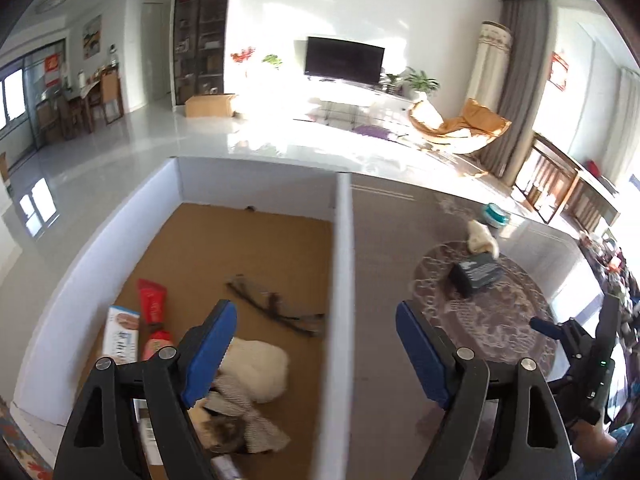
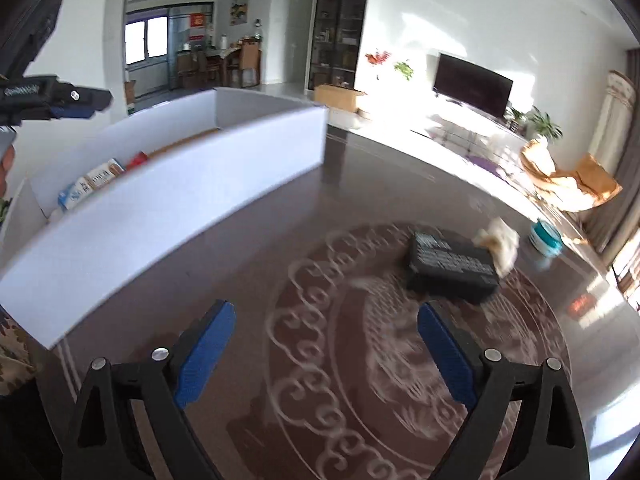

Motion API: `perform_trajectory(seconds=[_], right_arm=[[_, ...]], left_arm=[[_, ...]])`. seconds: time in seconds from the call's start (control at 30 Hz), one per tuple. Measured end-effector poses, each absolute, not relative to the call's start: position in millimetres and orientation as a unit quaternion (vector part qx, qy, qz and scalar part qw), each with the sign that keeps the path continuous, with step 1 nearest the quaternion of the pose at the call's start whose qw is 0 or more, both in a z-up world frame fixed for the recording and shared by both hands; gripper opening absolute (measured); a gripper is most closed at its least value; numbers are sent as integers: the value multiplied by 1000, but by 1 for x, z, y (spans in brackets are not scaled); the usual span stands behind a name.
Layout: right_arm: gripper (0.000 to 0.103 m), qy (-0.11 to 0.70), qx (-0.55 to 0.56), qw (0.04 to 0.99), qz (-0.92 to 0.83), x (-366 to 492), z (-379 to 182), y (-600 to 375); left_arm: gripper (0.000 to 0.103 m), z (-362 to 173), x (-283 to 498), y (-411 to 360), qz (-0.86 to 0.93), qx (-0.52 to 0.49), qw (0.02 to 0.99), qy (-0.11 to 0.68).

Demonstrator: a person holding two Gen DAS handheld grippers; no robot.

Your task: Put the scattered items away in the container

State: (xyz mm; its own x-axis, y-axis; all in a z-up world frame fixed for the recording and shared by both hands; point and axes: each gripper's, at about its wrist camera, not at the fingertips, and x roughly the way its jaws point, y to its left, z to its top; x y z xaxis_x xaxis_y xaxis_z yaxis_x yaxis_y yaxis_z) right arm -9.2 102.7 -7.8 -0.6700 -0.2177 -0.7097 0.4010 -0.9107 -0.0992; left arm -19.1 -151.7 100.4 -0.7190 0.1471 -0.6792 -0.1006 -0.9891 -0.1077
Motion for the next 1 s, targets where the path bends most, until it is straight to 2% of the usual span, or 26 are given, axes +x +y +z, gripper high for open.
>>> perform_trajectory(seconds=[0.03, 0.13, 0.27, 0.37, 0.6, 0.67, 0.93, 1.0], right_arm=[[93, 113, 380, 147, -906, -9, -16, 129], [93, 79, 403, 82, -908, -3, -35, 190], [94, 36, 420, 23, -907, -2, -46, 244], [94, -2, 426, 14, -905, -2, -46, 262], [94, 30, 446, -4, -895, -10, -52, 248], [99, 38, 445, -5, -895, -9, -53, 245], [102, 28, 452, -1, -892, -9, -57, 245], [103, 27, 452, -1, -892, -10, -57, 245]], left_arm=[[82, 102, -18, -130, 925, -369, 87, -23], [95, 93, -17, -68, 915, -379, 140, 2], [96, 52, -21, 2, 900, -399, 166, 61], [96, 12, -26, 34, 888, -422, 162, 87], [96, -45, -44, 53, 879, -448, 152, 65], [96, -51, -47, 51, 879, -449, 149, 60], [96, -58, -44, 43, 884, -442, 144, 55], [99, -59, -44, 45, 882, -444, 144, 62]])
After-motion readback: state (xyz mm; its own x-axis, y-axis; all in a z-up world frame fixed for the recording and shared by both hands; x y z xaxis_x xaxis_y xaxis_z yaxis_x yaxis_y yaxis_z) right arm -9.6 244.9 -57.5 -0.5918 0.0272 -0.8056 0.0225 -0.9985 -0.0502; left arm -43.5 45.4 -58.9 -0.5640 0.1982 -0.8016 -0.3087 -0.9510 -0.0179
